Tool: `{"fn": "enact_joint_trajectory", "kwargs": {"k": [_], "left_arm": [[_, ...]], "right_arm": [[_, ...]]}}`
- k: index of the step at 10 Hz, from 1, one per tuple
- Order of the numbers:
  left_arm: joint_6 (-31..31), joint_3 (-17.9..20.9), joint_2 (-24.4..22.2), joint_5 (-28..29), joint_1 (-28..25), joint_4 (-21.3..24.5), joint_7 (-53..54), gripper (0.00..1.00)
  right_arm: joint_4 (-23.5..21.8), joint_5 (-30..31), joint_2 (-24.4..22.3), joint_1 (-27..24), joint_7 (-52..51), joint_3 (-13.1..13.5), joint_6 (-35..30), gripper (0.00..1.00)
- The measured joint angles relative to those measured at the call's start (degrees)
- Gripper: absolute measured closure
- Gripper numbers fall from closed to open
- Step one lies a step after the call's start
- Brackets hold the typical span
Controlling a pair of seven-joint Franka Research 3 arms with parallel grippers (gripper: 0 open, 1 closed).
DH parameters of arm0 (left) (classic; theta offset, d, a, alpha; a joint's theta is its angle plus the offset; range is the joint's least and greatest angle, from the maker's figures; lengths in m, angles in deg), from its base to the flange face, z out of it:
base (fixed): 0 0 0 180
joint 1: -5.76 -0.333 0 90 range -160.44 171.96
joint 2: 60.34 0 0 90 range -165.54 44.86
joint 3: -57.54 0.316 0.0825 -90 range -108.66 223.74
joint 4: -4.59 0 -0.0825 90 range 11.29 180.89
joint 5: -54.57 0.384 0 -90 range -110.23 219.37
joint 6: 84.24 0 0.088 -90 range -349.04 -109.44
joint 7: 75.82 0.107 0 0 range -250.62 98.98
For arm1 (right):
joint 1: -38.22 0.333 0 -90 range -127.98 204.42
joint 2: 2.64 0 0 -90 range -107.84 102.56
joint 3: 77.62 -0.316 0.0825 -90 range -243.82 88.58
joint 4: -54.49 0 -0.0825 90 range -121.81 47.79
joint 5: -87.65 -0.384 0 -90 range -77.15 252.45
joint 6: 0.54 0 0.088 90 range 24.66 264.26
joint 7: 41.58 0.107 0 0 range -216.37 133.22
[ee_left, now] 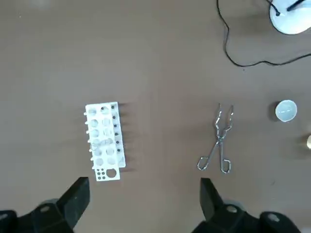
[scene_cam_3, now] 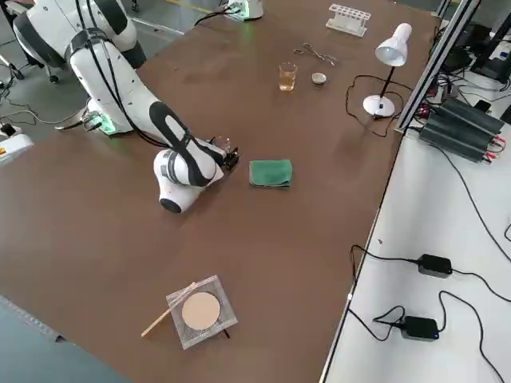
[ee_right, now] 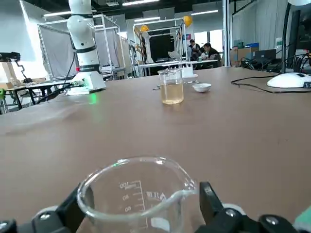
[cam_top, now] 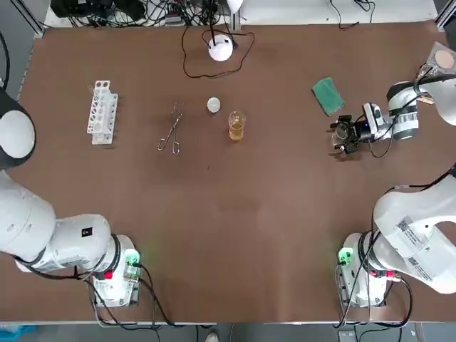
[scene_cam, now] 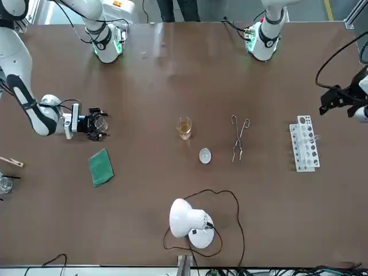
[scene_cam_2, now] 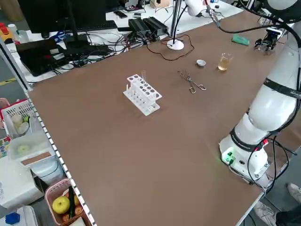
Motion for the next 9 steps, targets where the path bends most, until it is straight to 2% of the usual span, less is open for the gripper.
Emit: {"fn": "enact_joint_trajectory", "kwargs": {"k": [2,5,9], "left_arm": [[0.0,1.2,0.0,0.0,1.3,0.0,0.0,0.0],[0.0,1.8,0.0,0.0,0.5,0.0,0.0,0.0],[0.3,1.6,0.0,0.0,0.6,0.0,0.0,0.0]], "right_arm": [[0.1,0.0,0.0,0.0,0.4,0.0,-1.2,0.0],[0.2,0.0,0.0,0.0,0.4,0.3,-3.7,0.0],[0.2,2.2,0.0,0.0,0.4,2.7,-4.5,0.0]]}}
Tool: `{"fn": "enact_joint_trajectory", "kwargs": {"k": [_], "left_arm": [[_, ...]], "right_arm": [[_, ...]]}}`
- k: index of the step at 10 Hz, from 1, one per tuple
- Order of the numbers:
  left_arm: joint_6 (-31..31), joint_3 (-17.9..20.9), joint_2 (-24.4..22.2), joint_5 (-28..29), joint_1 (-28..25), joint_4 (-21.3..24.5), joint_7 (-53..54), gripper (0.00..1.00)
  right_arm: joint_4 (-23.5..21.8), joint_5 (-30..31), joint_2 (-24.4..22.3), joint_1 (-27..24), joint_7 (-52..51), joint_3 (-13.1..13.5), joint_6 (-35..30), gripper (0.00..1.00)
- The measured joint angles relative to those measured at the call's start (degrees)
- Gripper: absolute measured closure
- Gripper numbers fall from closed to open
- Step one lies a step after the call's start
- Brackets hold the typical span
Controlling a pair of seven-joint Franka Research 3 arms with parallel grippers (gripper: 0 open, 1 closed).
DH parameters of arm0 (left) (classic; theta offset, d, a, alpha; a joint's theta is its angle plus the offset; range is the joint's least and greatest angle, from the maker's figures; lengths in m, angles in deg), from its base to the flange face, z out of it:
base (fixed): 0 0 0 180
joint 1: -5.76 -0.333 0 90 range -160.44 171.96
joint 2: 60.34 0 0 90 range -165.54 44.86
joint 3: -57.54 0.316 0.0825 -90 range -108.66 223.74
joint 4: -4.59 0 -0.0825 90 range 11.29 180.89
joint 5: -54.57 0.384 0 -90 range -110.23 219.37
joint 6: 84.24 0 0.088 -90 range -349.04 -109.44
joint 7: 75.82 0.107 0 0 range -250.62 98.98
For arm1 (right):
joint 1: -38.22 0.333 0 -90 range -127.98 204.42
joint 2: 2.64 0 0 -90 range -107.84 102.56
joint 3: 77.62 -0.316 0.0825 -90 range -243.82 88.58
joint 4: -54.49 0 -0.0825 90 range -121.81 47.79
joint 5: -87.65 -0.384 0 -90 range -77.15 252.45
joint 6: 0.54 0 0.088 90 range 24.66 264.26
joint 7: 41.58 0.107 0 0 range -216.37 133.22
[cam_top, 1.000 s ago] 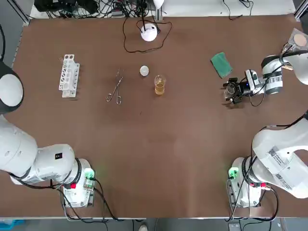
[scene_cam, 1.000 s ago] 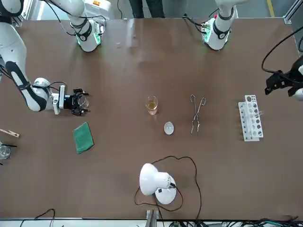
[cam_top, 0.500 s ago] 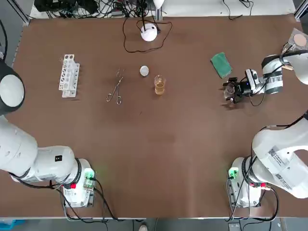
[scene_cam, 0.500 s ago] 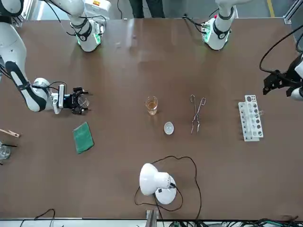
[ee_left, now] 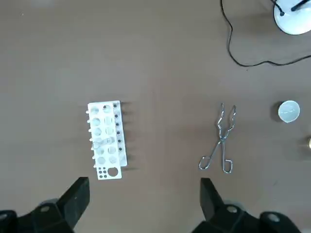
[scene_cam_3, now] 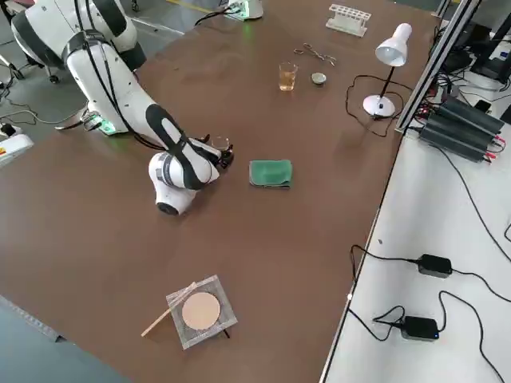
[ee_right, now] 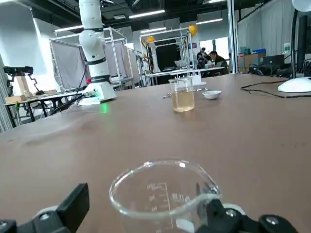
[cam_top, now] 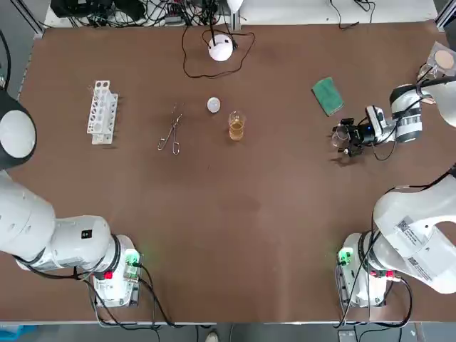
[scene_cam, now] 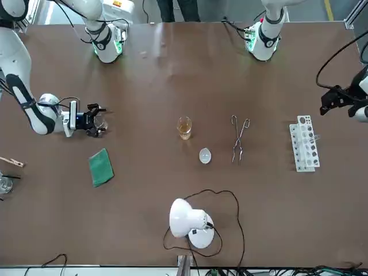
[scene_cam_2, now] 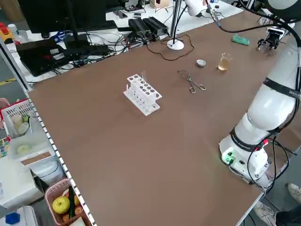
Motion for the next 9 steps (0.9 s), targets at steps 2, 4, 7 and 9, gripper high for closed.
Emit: {"fn": "enact_joint_trajectory", "kwargs": {"k": [2,4,7,9], "left_arm": [[0.3,0.1,0.0,0.0,0.0,0.0,0.0,0.0],[0.3,0.1,0.0,0.0,0.0,0.0,0.0,0.0],[0.3,0.1,0.0,0.0,0.0,0.0,0.0,0.0],[0.3,0.1,0.0,0.0,0.0,0.0,0.0,0.0]], "right_arm": [[0.0,0.6,0.0,0.0,0.0,1.1,-1.3,0.0],[0.2,0.8,0.0,0.0,0.0,1.6,-3.3,0.0],[0.6,0.8,0.0,0.0,1.4,1.6,-4.6,0.0],[1.2,0.8,-0.1,0.0,2.6,1.6,-5.5,0.0]]}}
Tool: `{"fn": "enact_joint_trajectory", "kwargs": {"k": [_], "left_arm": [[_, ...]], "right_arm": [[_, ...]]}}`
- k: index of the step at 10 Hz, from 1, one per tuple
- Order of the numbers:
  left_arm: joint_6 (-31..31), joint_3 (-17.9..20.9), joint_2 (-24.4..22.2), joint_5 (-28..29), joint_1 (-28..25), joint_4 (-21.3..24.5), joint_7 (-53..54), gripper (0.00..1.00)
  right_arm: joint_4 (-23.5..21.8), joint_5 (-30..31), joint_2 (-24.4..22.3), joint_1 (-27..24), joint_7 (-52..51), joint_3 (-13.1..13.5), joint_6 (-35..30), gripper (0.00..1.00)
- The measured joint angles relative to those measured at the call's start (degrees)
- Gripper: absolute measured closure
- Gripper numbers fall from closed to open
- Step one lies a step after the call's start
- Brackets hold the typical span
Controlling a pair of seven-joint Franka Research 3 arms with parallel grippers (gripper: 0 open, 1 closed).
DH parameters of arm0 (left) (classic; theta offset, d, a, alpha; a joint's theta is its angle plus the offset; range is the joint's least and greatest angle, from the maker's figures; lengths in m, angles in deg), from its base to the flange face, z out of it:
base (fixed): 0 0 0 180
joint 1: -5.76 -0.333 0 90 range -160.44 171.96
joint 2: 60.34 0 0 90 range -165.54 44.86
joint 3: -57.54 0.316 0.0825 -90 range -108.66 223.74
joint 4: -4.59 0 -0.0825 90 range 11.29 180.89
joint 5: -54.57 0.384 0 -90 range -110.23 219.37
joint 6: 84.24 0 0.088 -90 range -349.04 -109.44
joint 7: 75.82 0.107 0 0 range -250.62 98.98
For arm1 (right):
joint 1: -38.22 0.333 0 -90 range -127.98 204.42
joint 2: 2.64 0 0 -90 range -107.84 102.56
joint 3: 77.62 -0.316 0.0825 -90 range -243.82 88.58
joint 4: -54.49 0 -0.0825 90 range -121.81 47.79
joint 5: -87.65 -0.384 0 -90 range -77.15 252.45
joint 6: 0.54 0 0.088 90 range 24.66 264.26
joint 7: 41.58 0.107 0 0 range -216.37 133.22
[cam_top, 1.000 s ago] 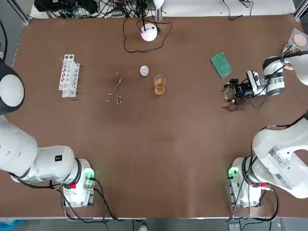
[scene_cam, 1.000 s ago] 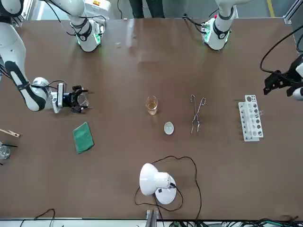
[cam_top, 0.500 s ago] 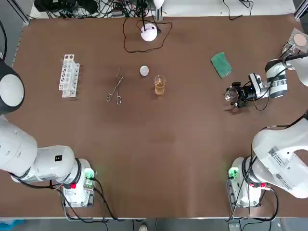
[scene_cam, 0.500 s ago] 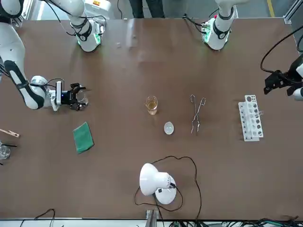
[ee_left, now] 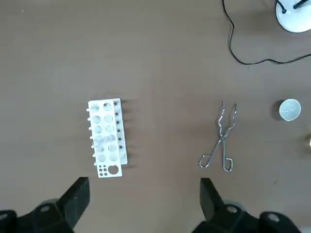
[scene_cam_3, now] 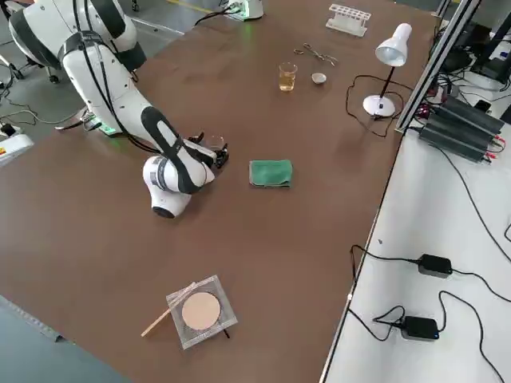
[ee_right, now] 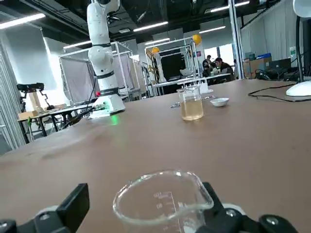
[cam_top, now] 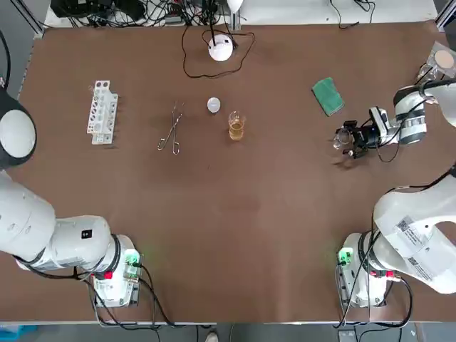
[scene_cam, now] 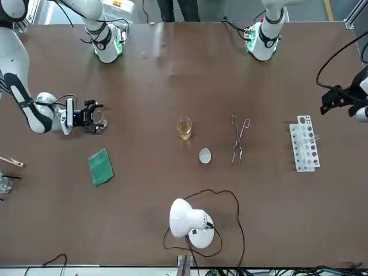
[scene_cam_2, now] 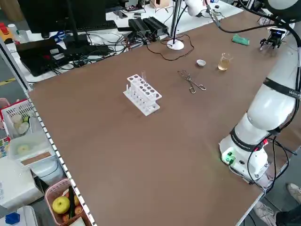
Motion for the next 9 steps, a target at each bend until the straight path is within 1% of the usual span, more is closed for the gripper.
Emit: {"fn": "enact_joint_trajectory", "kwargs": {"k": [2,5,7,9], "left_arm": [[0.0,0.0,0.0,0.0,0.0,0.0,0.0,0.0],[0.0,0.0,0.0,0.0,0.0,0.0,0.0,0.0],[0.0,0.0,0.0,0.0,0.0,0.0,0.0,0.0],[0.0,0.0,0.0,0.0,0.0,0.0,0.0,0.0]], "right_arm": [[1.0,0.0,0.0,0.0,1.1,-0.1,-0.3,0.0],[2.9,-0.1,-0.3,1.2,3.4,-0.4,-2.7,0.0],[3.3,-0.2,-1.8,1.7,7.7,-0.4,-4.4,0.0],[3.3,-0.6,-4.3,2.3,11.9,-0.5,-5.0,0.0]]}}
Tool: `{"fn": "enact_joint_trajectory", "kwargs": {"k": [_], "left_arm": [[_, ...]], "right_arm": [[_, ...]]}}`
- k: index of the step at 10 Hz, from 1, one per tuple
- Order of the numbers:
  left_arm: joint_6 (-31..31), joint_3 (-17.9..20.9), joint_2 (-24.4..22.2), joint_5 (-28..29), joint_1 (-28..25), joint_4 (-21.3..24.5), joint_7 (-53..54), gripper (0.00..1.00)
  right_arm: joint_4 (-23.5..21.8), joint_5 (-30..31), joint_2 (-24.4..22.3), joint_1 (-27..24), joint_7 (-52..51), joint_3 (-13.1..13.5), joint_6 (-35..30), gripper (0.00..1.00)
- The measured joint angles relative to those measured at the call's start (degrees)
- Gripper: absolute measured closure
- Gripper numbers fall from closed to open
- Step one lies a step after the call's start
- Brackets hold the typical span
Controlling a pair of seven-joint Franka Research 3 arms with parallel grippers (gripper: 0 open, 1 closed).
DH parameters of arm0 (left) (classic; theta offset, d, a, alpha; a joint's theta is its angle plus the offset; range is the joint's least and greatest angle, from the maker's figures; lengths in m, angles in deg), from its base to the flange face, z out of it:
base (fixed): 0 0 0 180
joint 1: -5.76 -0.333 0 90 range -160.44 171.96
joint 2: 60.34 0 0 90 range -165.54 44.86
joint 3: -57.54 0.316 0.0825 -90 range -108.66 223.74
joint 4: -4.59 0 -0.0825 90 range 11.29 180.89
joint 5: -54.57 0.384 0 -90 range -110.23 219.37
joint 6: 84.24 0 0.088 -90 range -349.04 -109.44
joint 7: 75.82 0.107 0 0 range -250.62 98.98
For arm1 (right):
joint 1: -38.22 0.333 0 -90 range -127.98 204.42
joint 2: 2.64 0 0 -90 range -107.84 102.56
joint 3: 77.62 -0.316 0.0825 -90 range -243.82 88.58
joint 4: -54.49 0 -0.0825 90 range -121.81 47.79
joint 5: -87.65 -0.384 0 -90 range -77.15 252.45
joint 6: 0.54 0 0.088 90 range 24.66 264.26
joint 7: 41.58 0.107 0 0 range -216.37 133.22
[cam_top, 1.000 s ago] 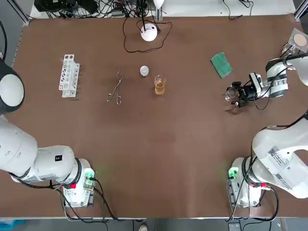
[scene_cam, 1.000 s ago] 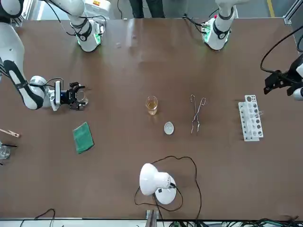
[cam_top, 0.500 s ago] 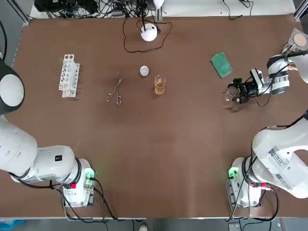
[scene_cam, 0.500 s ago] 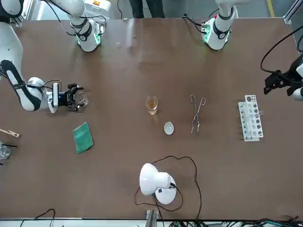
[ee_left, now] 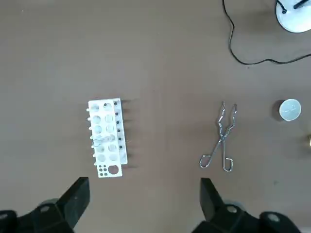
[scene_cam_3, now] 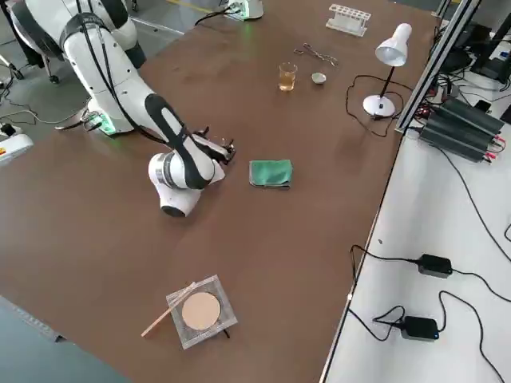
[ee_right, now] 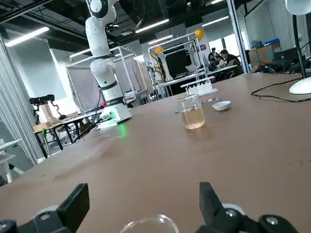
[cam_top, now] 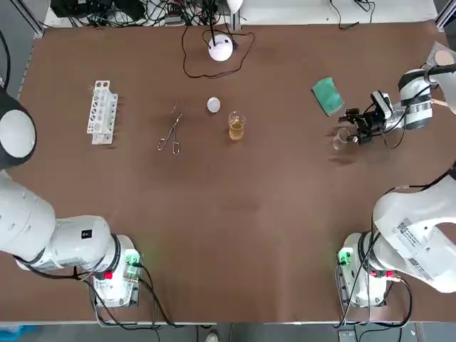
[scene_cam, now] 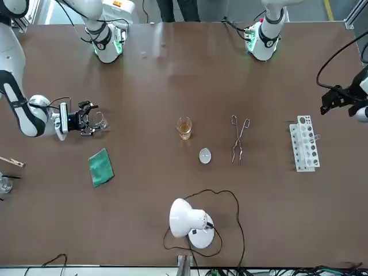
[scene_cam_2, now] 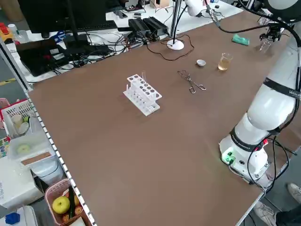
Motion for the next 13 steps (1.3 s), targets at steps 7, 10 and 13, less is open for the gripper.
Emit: {"fn": "enact_joint_trajectory", "kwargs": {"k": [7,10,13], "left_arm": [[0.3,0.1,0.0,0.0,-0.2,0.0,0.0,0.0],[0.3,0.2,0.0,0.0,-0.9,0.0,0.0,0.0],[0.3,0.2,0.0,0.0,-0.9,-0.1,0.0,0.0]], "right_arm": [[3.9,-6.5,-15.0,8.9,25.8,-0.2,1.3,0.0],[9.8,-6.4,-16.7,11.8,39.1,-0.2,3.3,0.0],[19.0,-0.6,-17.0,13.0,55.9,-0.1,4.1,0.0]]}}
